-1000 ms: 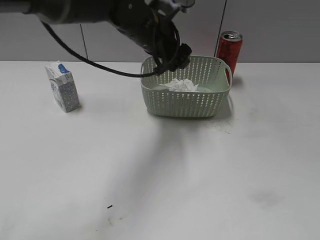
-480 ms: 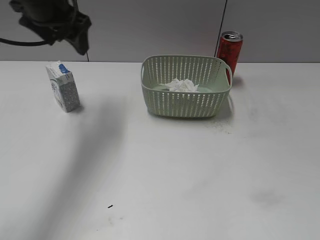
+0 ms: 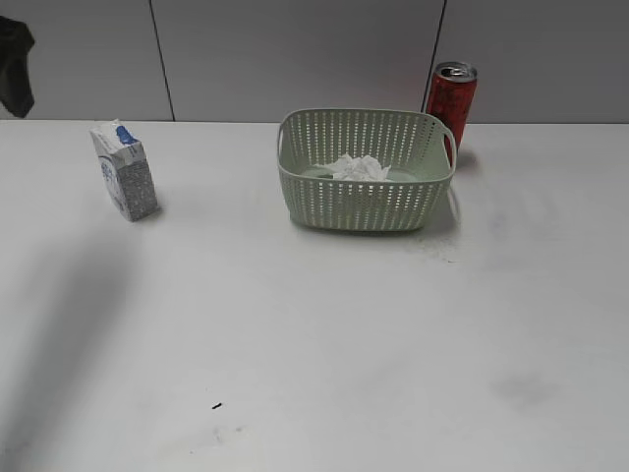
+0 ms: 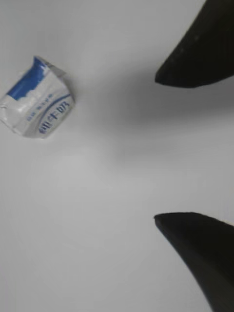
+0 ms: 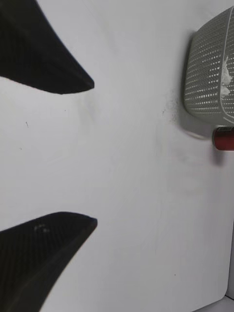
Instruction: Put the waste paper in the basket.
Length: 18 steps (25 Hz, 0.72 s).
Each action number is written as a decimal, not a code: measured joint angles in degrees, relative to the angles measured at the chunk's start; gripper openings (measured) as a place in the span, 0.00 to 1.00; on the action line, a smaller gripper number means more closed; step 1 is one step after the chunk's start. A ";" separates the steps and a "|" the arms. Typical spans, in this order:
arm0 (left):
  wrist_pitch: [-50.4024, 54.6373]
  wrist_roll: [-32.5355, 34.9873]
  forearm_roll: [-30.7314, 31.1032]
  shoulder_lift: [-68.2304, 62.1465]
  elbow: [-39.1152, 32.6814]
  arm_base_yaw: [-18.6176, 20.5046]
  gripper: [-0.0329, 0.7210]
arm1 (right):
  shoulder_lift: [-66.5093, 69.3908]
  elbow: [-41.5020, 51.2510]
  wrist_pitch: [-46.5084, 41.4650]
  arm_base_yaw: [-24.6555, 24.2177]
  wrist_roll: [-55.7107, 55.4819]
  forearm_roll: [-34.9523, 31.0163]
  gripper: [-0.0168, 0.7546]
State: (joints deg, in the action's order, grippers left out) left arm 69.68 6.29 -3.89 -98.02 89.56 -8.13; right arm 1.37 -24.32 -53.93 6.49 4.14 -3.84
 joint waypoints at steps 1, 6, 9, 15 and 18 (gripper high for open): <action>0.00 0.00 0.45 1.92 -2.22 0.19 0.83 | 0.00 0.00 0.00 0.00 0.00 0.00 0.76; -0.14 -0.05 2.07 12.74 -14.24 0.25 0.83 | 0.00 0.00 0.00 0.00 0.00 0.00 0.76; -2.52 -0.05 2.11 21.20 -22.32 0.25 0.83 | 0.00 0.00 0.00 0.00 0.00 0.00 0.76; -6.96 -0.05 2.13 36.80 -38.08 0.25 0.83 | 0.00 0.00 0.00 0.00 0.00 0.00 0.76; -8.21 -0.05 2.13 44.35 -45.29 0.25 0.83 | 0.00 0.00 0.00 0.00 0.00 0.00 0.76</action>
State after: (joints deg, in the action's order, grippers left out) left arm 61.48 6.24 -1.76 -53.67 44.27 -7.89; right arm 1.37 -24.32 -53.93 6.49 4.14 -3.84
